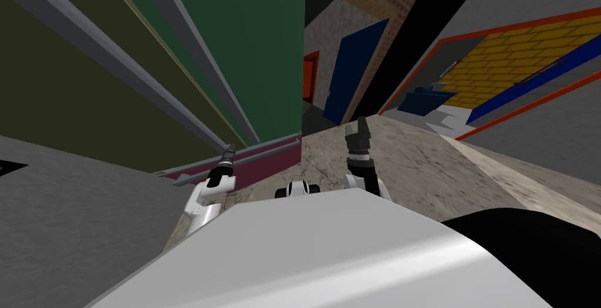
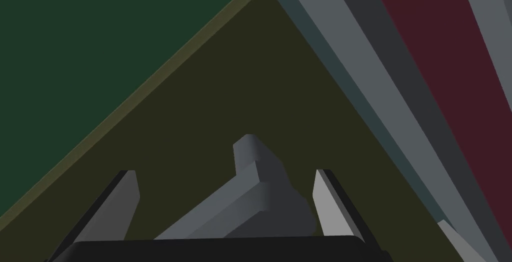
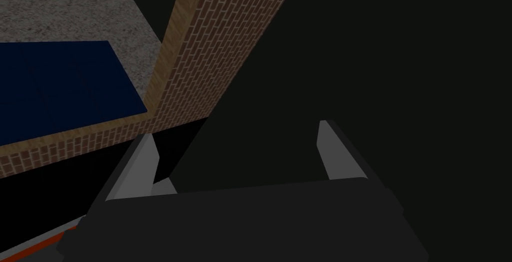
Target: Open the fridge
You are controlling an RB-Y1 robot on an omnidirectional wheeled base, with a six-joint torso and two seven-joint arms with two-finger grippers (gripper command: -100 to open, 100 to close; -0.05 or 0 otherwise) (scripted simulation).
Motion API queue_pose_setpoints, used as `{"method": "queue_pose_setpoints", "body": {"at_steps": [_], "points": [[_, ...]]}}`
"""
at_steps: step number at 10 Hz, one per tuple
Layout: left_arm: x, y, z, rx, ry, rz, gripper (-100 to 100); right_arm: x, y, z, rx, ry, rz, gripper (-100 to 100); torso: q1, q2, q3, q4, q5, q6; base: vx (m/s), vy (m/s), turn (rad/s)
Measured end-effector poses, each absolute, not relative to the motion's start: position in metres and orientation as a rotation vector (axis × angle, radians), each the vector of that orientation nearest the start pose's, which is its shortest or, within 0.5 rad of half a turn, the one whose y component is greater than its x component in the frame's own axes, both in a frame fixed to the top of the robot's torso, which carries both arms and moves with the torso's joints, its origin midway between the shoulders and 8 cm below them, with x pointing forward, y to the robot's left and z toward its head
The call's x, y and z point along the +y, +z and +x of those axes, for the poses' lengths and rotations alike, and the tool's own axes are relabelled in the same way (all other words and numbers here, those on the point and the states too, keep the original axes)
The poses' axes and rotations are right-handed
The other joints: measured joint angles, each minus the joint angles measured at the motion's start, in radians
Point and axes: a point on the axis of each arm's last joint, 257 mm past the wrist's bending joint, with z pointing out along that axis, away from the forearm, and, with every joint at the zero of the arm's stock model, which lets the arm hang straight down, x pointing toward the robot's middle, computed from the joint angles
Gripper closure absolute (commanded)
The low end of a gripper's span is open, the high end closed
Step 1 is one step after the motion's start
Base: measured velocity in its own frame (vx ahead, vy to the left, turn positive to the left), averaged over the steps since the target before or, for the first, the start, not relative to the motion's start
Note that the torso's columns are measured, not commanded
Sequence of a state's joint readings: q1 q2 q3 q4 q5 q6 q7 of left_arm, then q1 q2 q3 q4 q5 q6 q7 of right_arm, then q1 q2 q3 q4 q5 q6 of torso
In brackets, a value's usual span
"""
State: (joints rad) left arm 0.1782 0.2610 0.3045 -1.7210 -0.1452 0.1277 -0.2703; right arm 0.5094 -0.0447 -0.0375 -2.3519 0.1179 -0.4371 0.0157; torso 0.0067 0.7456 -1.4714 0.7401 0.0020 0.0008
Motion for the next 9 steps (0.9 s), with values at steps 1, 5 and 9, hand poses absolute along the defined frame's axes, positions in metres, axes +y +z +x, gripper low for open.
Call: {"method": "queue_pose_setpoints", "body": {"at_steps": [1, 5, 9], "points": [[0.486, -0.210, 0.464, 1.332, -0.358, -0.946, -100, -0.273, 0.040, 0.340, 0.714, 1.168, 0.541, 0, 0.000, -0.001, 0.000, 0.000, 0.000, -0.001, -0.089, 0.072, -0.142], [0.507, -0.209, 0.475, 1.297, -0.304, -0.989, -100, -0.273, 0.040, 0.340, 0.714, 1.168, 0.541, 0, -0.008, -0.008, -0.005, -0.002, -0.003, 0.000, -0.094, 0.048, -0.182], [0.512, -0.213, 0.479, 1.292, -0.285, -1.011, 100, -0.273, 0.040, 0.340, 0.714, 1.167, 0.542, 0, -0.010, -0.010, -0.006, -0.001, -0.005, -0.004, 0.007, -0.003, 0.058]]}}
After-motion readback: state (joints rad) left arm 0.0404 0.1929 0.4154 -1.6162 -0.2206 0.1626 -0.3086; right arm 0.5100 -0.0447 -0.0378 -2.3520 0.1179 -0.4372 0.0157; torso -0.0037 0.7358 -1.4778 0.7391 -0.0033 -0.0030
